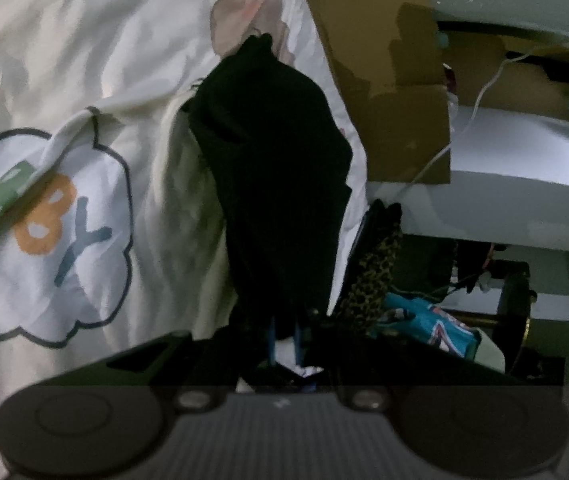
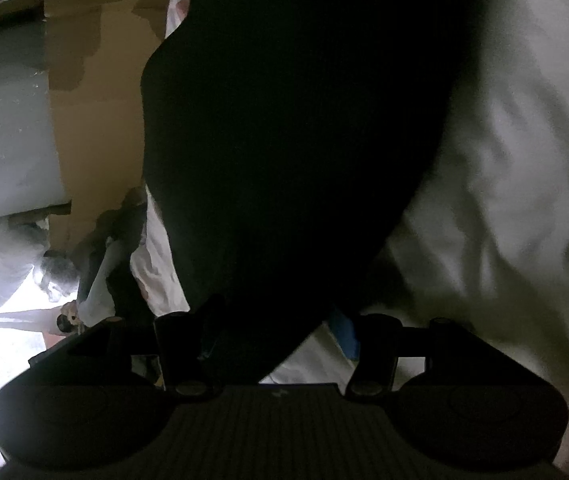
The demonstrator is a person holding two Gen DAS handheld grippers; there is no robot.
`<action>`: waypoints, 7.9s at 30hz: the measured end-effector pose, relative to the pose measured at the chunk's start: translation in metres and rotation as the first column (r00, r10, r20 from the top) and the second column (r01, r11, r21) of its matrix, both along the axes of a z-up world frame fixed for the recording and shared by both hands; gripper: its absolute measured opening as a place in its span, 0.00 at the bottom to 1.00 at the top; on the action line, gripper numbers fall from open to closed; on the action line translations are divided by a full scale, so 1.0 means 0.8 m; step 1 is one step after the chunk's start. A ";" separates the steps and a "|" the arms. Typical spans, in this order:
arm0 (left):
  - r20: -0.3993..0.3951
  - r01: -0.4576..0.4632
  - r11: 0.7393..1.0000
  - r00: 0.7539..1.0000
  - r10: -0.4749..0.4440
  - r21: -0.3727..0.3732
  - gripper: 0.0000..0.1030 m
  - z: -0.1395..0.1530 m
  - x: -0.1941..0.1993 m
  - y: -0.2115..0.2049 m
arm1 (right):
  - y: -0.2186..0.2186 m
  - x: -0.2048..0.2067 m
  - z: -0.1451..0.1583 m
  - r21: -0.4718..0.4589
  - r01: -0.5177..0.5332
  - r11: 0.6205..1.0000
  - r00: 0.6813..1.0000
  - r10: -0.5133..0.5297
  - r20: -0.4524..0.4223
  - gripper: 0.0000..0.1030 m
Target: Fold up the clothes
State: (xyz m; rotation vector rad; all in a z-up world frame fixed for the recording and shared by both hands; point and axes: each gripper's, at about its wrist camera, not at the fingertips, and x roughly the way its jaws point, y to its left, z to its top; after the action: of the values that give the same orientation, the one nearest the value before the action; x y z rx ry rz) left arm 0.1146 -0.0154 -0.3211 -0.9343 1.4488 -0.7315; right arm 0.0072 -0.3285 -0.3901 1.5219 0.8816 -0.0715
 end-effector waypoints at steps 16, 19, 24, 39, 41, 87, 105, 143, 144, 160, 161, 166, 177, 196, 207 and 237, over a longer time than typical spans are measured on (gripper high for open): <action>0.003 0.005 1.000 1.000 -0.005 0.030 0.07 -0.002 -0.006 0.008 | -0.022 -0.009 0.004 -0.070 0.022 0.997 1.000 -0.023 -0.015 0.14; 0.002 0.007 0.999 1.000 -0.007 0.043 0.07 -0.003 -0.010 0.012 | -0.021 -0.008 0.003 -0.074 0.009 0.997 1.000 -0.010 -0.012 0.09; -0.008 0.008 0.998 1.000 -0.008 0.066 0.06 -0.009 -0.015 0.021 | -0.021 -0.008 0.006 -0.087 -0.012 0.996 1.000 0.012 -0.006 0.07; 0.074 0.060 0.986 0.995 -0.072 0.157 0.13 0.008 -0.011 0.036 | -0.024 -0.015 0.013 -0.110 -0.048 0.993 0.999 0.049 0.003 0.05; 0.094 0.043 0.984 0.994 -0.060 0.174 0.13 0.013 -0.002 0.037 | -0.024 -0.017 0.015 -0.114 -0.053 0.992 0.999 0.053 0.004 0.05; 0.504 0.292 0.728 0.563 -0.655 0.620 0.84 0.066 0.177 -0.240 | -0.107 -0.070 0.000 -0.106 0.132 0.986 0.991 -0.132 0.003 0.32; 0.455 0.303 0.719 0.607 -0.652 0.626 0.69 0.002 0.222 -0.253 | -0.142 -0.054 0.009 -0.204 0.114 0.972 0.993 -0.113 0.015 0.06; 0.356 0.368 0.778 0.733 -0.580 0.509 0.50 0.004 0.166 -0.209 | -0.257 0.012 0.065 -0.432 0.026 0.902 0.999 -0.032 -0.006 0.06; 0.354 0.373 0.779 0.734 -0.580 0.504 0.50 0.003 0.163 -0.208 | -0.260 0.013 0.067 -0.439 0.029 0.898 0.999 -0.034 -0.004 0.06; 0.482 0.313 0.802 0.668 -0.567 0.509 0.66 0.049 0.167 -0.237 | -0.255 -0.028 0.035 -0.306 0.111 0.946 0.993 -0.098 0.059 0.39; 0.481 0.322 0.797 0.662 -0.575 0.510 0.68 0.047 0.166 -0.243 | -0.252 -0.030 0.033 -0.301 0.106 0.948 0.994 -0.092 0.059 0.39; 0.466 0.338 0.764 0.636 -0.616 0.549 0.73 0.030 0.156 -0.267 | -0.234 -0.031 0.027 -0.285 0.069 0.956 0.997 -0.058 0.044 0.39; 0.479 0.316 0.743 0.604 -0.637 0.589 0.56 0.014 0.160 -0.270 | -0.222 -0.024 0.024 -0.294 0.055 0.954 0.998 -0.043 0.046 0.39; 0.466 0.295 0.729 0.610 -0.641 0.617 0.47 -0.001 0.166 -0.275 | -0.210 -0.021 0.003 -0.230 0.105 0.968 0.994 -0.100 0.037 0.42; 0.462 0.293 0.727 0.613 -0.641 0.621 0.52 -0.005 0.168 -0.273 | -0.210 -0.016 -0.005 -0.247 0.117 0.962 0.992 -0.103 0.066 0.34; 0.455 0.318 0.710 0.589 -0.668 0.629 0.54 0.001 0.173 -0.272 | -0.209 0.009 0.020 -0.335 -0.031 0.942 0.995 0.060 0.076 0.07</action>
State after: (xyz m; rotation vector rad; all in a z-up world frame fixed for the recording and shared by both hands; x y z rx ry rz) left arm 0.2528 -0.2332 -0.3201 0.2057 1.1427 -0.9342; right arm 0.0145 -0.4954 -0.3742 1.1781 0.7911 -0.1150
